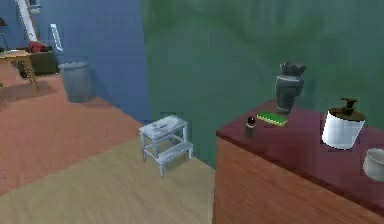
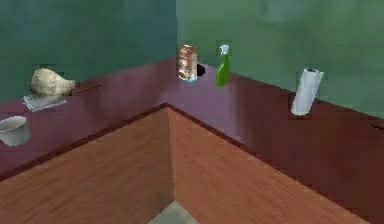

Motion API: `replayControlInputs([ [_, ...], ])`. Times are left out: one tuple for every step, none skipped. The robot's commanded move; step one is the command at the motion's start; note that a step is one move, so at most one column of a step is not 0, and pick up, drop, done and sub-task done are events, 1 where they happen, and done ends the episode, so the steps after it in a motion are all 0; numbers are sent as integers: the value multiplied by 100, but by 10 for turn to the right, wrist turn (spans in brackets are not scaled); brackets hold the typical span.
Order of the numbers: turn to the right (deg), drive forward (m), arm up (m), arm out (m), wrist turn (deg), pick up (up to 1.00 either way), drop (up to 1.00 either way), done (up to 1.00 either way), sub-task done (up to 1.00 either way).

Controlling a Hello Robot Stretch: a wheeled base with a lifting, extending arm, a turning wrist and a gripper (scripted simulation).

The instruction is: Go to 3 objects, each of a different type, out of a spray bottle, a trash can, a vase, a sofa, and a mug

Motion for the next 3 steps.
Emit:
replayControlInputs([
  [420,0,0,0,0,0,0,0,0],
  [0,20,0,0,0,0,0,0,0],
  [-180,0,0,0,0,0,0,0,0],
])
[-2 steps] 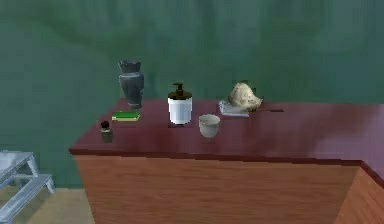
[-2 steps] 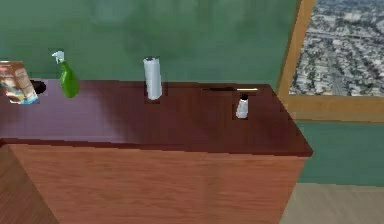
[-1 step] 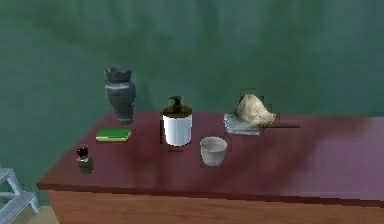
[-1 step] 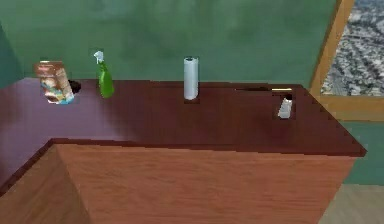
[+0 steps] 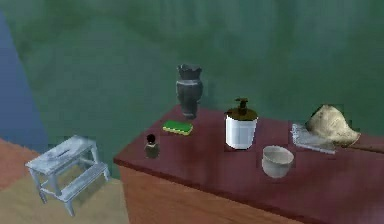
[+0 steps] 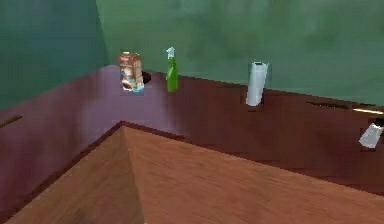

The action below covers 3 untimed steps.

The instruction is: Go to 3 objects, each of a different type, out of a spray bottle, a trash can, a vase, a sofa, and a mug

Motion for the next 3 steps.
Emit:
replayControlInputs([
  [0,0,0,0,0,0,0,0,100],
  [-450,0,0,0,0,0,0,0,0],
  [-180,0,0,0,0,0,0,0,0],
])
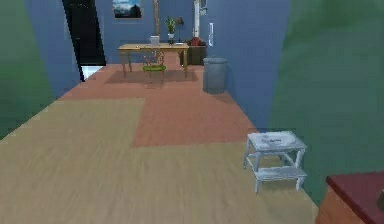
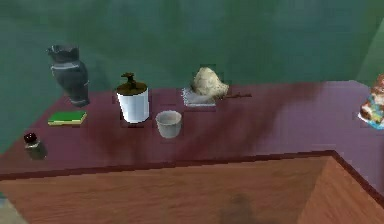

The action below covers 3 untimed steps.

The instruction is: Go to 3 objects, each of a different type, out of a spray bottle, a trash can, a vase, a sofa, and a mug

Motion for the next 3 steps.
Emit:
replayControlInputs([
  [0,100,0,0,0,0,0,0,0],
  [0,100,0,0,0,0,0,0,0],
  [0,100,0,0,0,0,0,0,0],
])
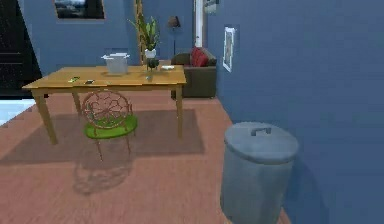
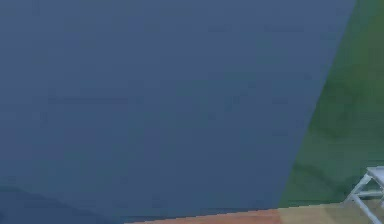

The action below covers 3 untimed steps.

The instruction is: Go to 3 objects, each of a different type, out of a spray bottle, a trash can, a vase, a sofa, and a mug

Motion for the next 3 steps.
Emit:
replayControlInputs([
  [-30,0,0,0,0,0,0,0,0],
  [0,30,0,0,0,0,0,0,0],
  [300,0,0,0,0,0,0,0,0],
])
